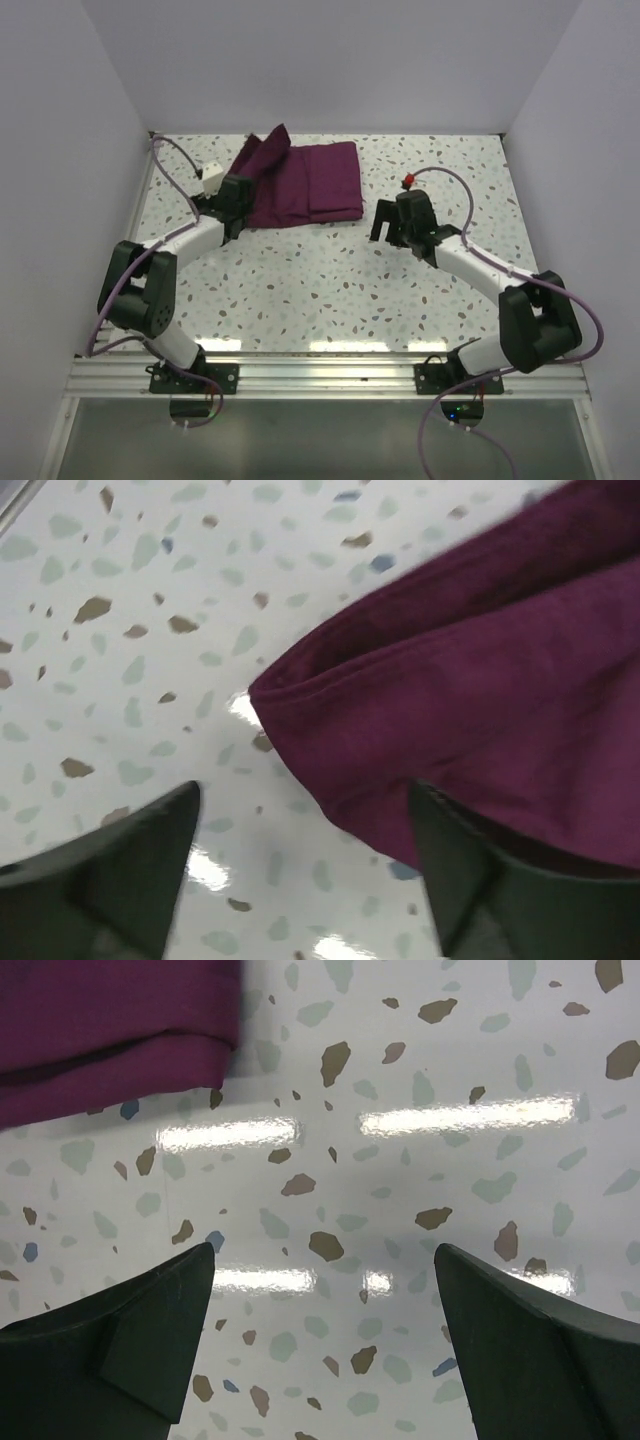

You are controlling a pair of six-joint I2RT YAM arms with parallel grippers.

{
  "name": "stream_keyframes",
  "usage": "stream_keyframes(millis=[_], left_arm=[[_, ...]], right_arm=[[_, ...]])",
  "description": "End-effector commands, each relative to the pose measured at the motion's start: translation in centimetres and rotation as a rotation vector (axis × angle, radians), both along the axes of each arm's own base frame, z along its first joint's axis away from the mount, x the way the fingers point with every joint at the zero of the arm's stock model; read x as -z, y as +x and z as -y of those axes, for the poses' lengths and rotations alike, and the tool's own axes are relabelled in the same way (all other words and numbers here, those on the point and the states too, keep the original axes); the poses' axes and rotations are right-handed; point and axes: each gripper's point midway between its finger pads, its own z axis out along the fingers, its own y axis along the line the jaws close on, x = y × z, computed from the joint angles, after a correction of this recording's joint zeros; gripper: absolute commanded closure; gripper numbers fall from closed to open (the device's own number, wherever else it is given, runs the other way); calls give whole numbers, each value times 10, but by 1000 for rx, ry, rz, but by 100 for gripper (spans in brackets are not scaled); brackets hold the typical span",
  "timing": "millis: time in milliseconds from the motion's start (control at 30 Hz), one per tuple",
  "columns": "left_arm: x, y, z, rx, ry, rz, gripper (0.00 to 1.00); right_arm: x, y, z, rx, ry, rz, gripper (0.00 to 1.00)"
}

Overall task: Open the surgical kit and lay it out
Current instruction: Open the surgical kit at the center of the board.

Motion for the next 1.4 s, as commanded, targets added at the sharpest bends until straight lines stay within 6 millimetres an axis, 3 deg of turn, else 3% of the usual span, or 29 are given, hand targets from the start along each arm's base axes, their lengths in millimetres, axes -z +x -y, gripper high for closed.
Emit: stream_keyframes(millis=[0,100,133,167,267,300,333,400,433,500,533,600,633,700,733,767,933,1033,1133,1167,1267,1367], left_arm=[[45,-18,-15,-119,-91,-86,1],[48,-20,-14,-131,-120,-88,1],[48,-22,-14,-134,-125,-85,1],[46,-22,-12,-125,-135,-76,1],[33,-22,-14,-129,-138,-37,0],[26,-21,-16,-128,-133,-20,0],[23,-21,-16,-123,-127,-17,1],[18,-19,-17,-115,-111,-16,1],[16,-18,-17,-113,-109,-16,1],[15,-19,-17,-111,-111,-16,1],[17,-22,-17,-108,-117,-18,1],[18,-25,-12,-78,-148,-4,0],[17,-27,-10,-68,-159,3,1],[14,-28,-6,-44,-180,22,1],[18,-31,-6,-40,-180,17,1],[18,-31,-7,-38,-179,17,1],[31,-29,-1,-8,-195,-7,0],[43,-29,2,7,-202,-29,1],[49,-23,4,16,-210,-29,1],[52,-23,4,15,-215,-35,0],[60,-21,5,18,-217,-56,1],[64,-19,6,24,-216,-68,1]], right_arm=[[-16,13,-18,-47,-11,41,5],[-22,14,-35,-88,-49,41,5],[-35,19,-44,-102,-46,68,5],[-34,15,-56,-141,-71,59,5],[-55,20,-80,-182,-106,98,5],[-51,23,-85,-194,-126,84,5],[-69,32,-95,-196,-112,114,5],[-60,37,-106,-214,-137,72,5],[-78,48,-117,-216,-121,106,5],[-77,56,-128,-232,-150,98,5],[-73,68,-139,-234,-161,93,5],[-62,73,-148,-251,-194,58,5],[-49,85,-157,-254,-212,40,5],[-30,88,-162,-265,-266,-1,5],[-34,95,-170,-262,-272,12,5],[-5,93,-169,-268,-322,-51,5],[27,98,-174,-269,-368,-84,10],[34,99,-172,-262,-392,-90,21],[33,100,-171,-262,-404,-82,49],[31,101,-172,-265,-404,-77,69],[23,104,-173,-260,-400,-67,100],[7,108,-177,-256,-384,-41,100]])
